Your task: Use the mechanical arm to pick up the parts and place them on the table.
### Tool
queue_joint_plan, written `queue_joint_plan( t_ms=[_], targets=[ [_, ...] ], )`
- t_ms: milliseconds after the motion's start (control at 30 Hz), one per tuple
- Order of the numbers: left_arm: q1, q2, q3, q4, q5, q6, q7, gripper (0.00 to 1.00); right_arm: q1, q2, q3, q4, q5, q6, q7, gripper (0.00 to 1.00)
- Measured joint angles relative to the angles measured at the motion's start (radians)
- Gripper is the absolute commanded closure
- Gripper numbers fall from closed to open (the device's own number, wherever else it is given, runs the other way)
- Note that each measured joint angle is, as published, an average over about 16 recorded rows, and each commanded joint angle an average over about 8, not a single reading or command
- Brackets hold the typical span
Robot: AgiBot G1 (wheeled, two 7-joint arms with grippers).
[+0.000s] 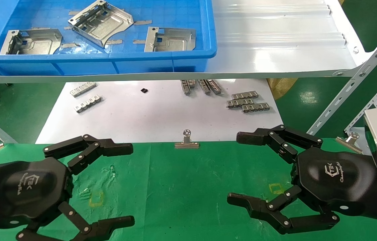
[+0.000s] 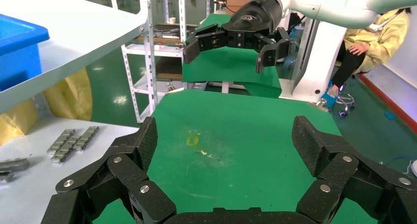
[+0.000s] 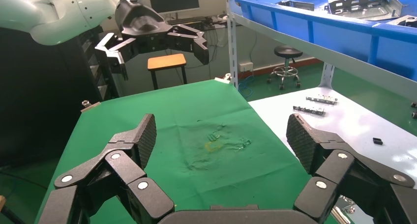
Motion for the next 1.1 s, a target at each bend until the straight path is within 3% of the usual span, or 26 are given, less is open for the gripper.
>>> queue_joint_plan(
  t_ms=[33, 67, 133, 267, 900, 1100],
  targets=[
    [0.0, 0.0, 0.0, 0.0, 0.0, 0.0, 0.0, 0.0, 0.0, 0.0, 0.0, 0.0, 0.0, 0.0, 0.0, 0.2],
    [0.0, 0.0, 0.0, 0.0, 0.0, 0.0, 0.0, 0.0, 0.0, 0.0, 0.0, 0.0, 0.0, 0.0, 0.0, 0.33],
    [0.0, 0.0, 0.0, 0.0, 0.0, 0.0, 0.0, 0.0, 0.0, 0.0, 0.0, 0.0, 0.0, 0.0, 0.0, 0.5],
    [0.0, 0.0, 0.0, 0.0, 0.0, 0.0, 0.0, 0.0, 0.0, 0.0, 0.0, 0.0, 0.0, 0.0, 0.0, 1.0],
    [-0.004, 0.001, -0.001, -0.001, 0.0, -0.002, 0.0, 0.0, 0.0, 0.0, 0.0, 0.0, 0.0, 0.0, 0.0, 1.0],
    [-0.063, 0.02, 0.005, 0.015, 0.034, -0.026, -0.005, 0.0, 0.0, 0.0, 0.0, 0.0, 0.0, 0.0, 0.0, 1.0]
  ],
)
